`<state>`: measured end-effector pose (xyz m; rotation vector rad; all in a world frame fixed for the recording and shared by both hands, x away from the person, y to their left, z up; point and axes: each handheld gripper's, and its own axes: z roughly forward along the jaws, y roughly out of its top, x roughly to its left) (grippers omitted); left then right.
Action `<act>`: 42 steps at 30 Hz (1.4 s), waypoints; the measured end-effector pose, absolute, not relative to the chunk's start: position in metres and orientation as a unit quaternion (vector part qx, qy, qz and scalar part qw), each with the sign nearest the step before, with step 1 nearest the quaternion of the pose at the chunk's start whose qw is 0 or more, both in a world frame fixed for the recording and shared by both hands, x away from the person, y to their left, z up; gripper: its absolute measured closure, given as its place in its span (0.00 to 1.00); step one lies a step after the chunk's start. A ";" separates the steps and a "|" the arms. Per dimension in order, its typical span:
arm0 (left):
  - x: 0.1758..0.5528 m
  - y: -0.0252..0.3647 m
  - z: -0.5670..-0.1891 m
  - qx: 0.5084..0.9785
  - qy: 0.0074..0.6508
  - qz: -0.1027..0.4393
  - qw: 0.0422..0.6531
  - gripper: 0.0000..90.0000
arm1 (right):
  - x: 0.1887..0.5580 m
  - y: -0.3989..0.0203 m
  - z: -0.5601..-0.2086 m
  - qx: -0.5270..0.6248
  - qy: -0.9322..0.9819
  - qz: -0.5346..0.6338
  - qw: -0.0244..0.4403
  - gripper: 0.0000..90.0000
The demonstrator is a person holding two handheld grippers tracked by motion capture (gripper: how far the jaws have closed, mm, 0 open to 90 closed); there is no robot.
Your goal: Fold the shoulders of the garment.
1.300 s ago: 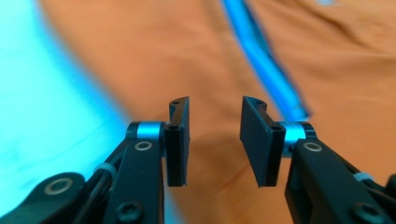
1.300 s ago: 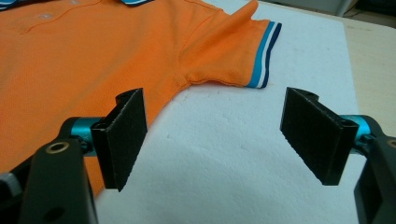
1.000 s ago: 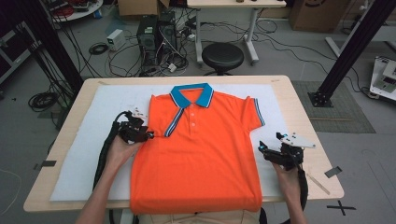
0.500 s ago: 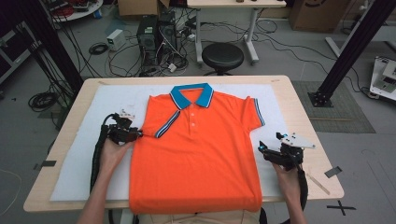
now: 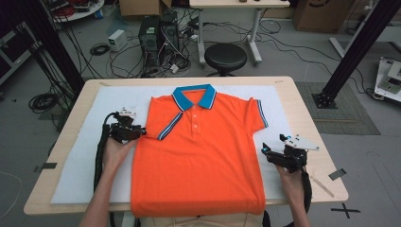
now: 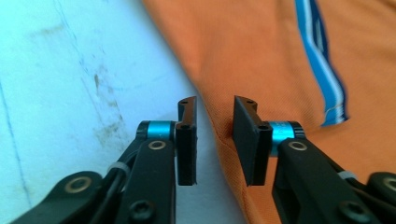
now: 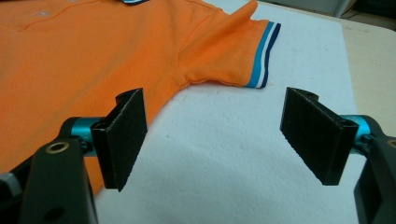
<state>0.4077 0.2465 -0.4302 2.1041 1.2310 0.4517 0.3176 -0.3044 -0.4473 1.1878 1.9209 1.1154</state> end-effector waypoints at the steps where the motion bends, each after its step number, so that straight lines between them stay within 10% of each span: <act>1: 0.408 0.247 -0.435 0.807 0.466 0.167 0.321 0.82 | 0.318 -0.305 -0.447 0.448 0.725 0.423 0.308 0.26; 18: 0.362 0.306 -0.416 0.715 0.456 0.213 0.485 0.45 | 0.317 -0.309 -0.447 0.456 0.718 0.433 0.299 0.24; 42: 0.314 0.324 -0.449 0.679 0.421 0.260 0.543 0.39 | 0.318 -0.309 -0.447 0.463 0.714 0.431 0.299 0.24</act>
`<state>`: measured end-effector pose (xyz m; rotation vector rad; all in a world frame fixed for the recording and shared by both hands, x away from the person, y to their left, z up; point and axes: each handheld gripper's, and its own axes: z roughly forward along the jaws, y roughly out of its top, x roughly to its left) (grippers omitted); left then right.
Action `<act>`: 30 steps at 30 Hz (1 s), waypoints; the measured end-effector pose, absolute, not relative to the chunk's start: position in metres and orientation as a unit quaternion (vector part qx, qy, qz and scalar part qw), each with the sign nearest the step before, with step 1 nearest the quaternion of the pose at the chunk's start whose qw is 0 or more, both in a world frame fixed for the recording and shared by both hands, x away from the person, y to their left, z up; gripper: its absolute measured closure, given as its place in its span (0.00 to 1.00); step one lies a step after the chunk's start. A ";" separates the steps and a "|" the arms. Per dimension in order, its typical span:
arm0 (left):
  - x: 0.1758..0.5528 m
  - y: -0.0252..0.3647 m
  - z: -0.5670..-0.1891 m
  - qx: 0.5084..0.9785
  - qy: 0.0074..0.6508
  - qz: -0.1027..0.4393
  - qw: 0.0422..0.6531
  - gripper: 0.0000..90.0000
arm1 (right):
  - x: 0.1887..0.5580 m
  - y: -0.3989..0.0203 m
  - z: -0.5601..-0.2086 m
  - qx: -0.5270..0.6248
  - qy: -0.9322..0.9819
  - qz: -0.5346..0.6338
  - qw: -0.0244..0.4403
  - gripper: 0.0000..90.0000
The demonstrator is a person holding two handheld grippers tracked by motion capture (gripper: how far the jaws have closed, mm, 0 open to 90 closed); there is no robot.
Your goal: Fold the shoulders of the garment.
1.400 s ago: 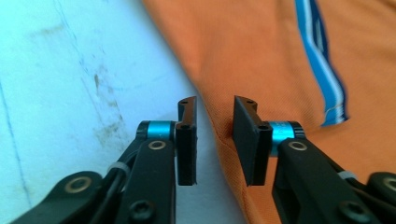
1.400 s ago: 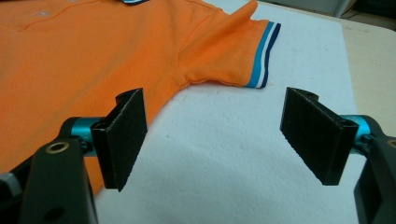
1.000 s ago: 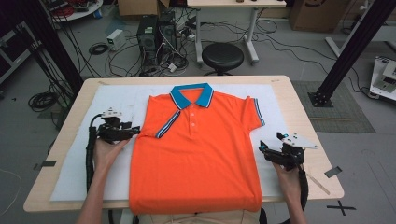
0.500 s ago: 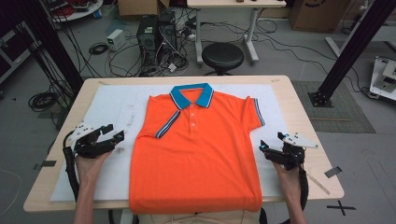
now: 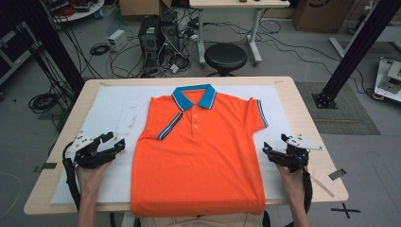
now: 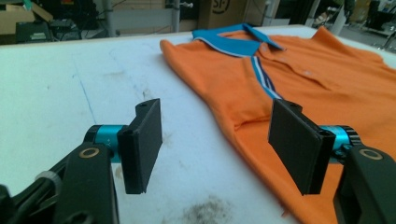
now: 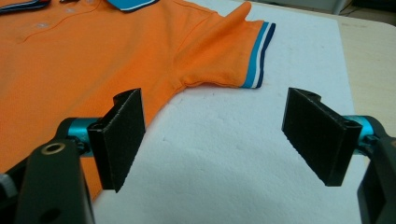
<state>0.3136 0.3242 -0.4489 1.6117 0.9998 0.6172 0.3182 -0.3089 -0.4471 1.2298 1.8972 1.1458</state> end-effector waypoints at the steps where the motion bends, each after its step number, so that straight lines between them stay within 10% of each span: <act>1: 0.313 0.324 -0.449 0.680 0.419 0.258 0.544 0.39 | 0.319 -0.309 -0.447 0.465 0.715 0.428 0.298 0.24; 16: 0.312 0.319 -0.449 0.684 0.423 0.277 0.526 0.40 | 0.327 -0.309 -0.445 0.487 0.720 0.419 0.262 0.33; 30: 0.311 0.320 -0.449 0.680 0.426 0.278 0.527 0.40 | 0.421 -0.302 -0.404 0.505 0.758 0.339 0.236 0.45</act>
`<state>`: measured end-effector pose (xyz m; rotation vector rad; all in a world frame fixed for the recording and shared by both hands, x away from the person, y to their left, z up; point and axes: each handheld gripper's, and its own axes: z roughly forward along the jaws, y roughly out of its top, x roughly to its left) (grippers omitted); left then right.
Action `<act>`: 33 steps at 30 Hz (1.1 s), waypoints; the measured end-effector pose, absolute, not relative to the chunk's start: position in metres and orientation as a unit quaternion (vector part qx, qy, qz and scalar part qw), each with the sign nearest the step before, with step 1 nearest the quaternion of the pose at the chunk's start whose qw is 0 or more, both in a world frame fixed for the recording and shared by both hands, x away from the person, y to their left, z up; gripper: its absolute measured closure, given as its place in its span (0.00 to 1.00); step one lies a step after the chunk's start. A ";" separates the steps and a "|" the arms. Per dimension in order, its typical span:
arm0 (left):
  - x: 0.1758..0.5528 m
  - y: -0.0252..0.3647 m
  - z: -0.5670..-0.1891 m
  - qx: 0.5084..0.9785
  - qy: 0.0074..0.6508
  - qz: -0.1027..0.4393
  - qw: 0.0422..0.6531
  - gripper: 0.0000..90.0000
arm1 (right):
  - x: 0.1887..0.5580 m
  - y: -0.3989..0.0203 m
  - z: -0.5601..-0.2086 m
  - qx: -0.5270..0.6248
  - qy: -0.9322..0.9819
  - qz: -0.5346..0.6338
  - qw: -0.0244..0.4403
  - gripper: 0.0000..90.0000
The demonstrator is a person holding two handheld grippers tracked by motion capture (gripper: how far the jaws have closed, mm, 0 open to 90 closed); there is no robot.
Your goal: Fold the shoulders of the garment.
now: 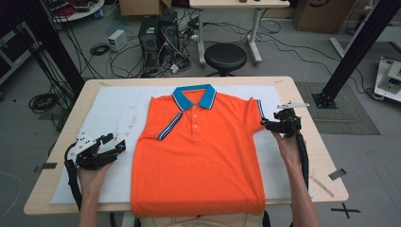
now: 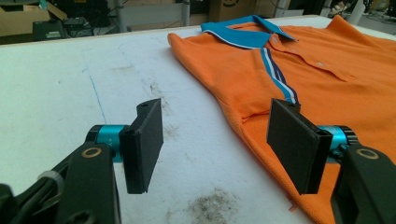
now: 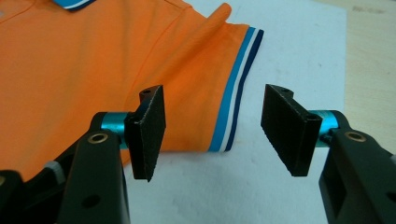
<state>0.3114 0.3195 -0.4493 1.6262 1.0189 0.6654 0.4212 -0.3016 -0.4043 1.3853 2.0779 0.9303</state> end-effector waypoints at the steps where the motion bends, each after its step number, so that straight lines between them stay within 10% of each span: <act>1: 0.312 0.319 -0.449 0.681 0.427 0.278 0.526 0.41 | 0.427 -0.303 -0.405 0.508 0.758 0.337 0.232 0.45; 33: 0.312 0.317 -0.449 0.689 0.424 0.283 0.516 0.41 | 0.457 -0.308 -0.434 0.546 0.768 0.295 0.160 0.49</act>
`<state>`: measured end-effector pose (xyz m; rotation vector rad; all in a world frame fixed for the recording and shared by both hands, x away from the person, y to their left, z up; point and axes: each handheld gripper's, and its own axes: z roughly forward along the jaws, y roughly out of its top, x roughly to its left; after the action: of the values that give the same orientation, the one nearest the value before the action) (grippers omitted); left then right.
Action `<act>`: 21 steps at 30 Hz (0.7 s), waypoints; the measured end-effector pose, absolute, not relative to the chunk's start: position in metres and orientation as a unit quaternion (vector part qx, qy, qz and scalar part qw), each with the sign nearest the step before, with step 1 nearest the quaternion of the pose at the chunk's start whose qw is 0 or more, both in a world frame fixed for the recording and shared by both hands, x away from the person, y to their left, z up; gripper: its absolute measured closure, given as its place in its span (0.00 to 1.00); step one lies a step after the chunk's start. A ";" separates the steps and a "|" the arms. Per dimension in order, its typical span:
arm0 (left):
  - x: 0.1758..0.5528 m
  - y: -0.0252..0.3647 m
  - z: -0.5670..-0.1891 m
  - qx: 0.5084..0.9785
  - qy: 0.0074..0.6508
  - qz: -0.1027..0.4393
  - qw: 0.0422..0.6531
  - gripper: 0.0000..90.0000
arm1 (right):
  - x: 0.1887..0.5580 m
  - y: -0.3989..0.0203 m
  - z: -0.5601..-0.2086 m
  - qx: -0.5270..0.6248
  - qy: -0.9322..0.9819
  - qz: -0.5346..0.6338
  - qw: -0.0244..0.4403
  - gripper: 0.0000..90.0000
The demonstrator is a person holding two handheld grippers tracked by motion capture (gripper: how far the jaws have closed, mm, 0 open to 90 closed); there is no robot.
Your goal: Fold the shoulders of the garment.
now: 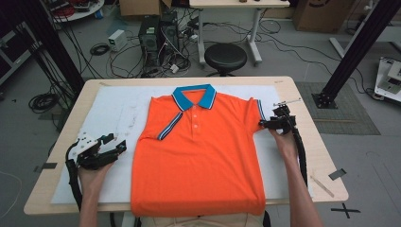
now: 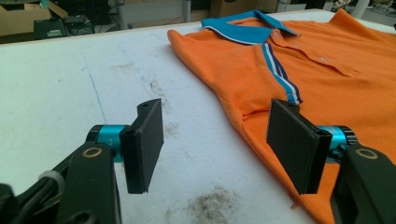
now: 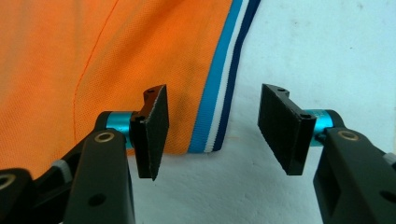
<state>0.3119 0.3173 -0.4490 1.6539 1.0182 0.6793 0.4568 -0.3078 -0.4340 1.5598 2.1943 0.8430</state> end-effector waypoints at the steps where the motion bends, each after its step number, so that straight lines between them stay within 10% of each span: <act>1: 0.312 0.317 -0.449 0.689 0.424 0.283 0.516 0.41 | 0.457 -0.308 -0.435 0.542 0.770 0.297 0.159 0.50; 21: 0.312 0.317 -0.449 0.689 0.423 0.283 0.516 0.41 | 0.445 -0.293 -0.418 0.513 0.776 0.315 0.189 0.96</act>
<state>0.3119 0.3166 -0.4491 1.6553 1.0170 0.6791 0.4446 -0.2925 -0.4181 1.4426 2.1813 0.8857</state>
